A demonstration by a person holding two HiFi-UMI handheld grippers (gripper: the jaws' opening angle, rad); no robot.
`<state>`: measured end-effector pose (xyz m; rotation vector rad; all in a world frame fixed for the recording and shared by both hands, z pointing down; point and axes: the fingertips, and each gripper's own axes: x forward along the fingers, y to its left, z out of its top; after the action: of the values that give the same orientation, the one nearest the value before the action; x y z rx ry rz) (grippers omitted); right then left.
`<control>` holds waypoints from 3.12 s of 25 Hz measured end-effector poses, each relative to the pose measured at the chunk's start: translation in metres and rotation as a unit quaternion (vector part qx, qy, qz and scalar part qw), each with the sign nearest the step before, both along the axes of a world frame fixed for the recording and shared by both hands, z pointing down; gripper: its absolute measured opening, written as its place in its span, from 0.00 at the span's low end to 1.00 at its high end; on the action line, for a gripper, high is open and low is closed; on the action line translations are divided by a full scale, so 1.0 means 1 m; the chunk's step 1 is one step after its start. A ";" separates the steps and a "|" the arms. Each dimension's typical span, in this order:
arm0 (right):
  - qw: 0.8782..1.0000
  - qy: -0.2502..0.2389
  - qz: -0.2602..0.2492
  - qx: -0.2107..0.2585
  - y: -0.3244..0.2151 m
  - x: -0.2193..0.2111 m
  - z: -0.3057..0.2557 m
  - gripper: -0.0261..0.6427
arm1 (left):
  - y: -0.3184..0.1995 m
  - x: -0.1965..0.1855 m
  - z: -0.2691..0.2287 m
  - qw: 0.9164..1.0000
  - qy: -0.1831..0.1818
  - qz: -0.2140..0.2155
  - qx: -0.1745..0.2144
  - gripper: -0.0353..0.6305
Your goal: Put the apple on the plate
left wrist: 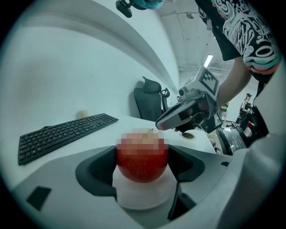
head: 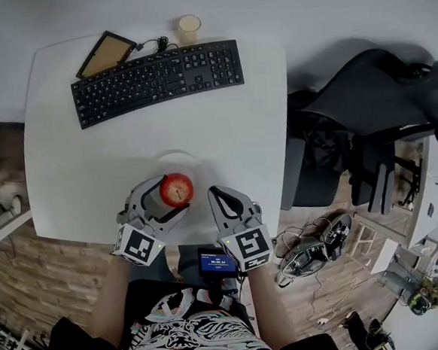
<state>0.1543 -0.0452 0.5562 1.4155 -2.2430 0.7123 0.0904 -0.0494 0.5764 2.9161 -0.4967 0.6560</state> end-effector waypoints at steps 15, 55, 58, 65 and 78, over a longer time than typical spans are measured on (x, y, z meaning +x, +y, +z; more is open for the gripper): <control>1.000 -0.003 0.003 -0.003 0.002 0.001 0.007 0.09 | -0.003 0.002 0.005 1.000 0.003 -0.023 -0.008 0.59; 0.992 0.043 0.083 0.090 0.006 -0.026 -0.090 0.08 | -0.019 -0.069 -0.133 0.992 0.076 -0.018 0.100 0.08; 0.990 0.050 0.084 0.102 0.007 -0.029 -0.105 0.09 | -0.020 -0.074 -0.149 0.990 0.087 -0.021 0.110 0.08; 0.983 0.048 0.102 0.145 0.002 -0.031 -0.151 0.09 | -0.026 -0.081 -0.192 0.985 0.083 -0.022 0.150 0.08; 0.973 0.052 0.116 0.191 -0.003 -0.032 -0.193 0.08 | -0.032 -0.087 -0.222 0.978 0.074 -0.026 0.191 0.08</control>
<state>0.1218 -0.0478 0.3627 1.8712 -2.2344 0.2680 0.0037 -0.0817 0.3544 3.2589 -0.7545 0.3657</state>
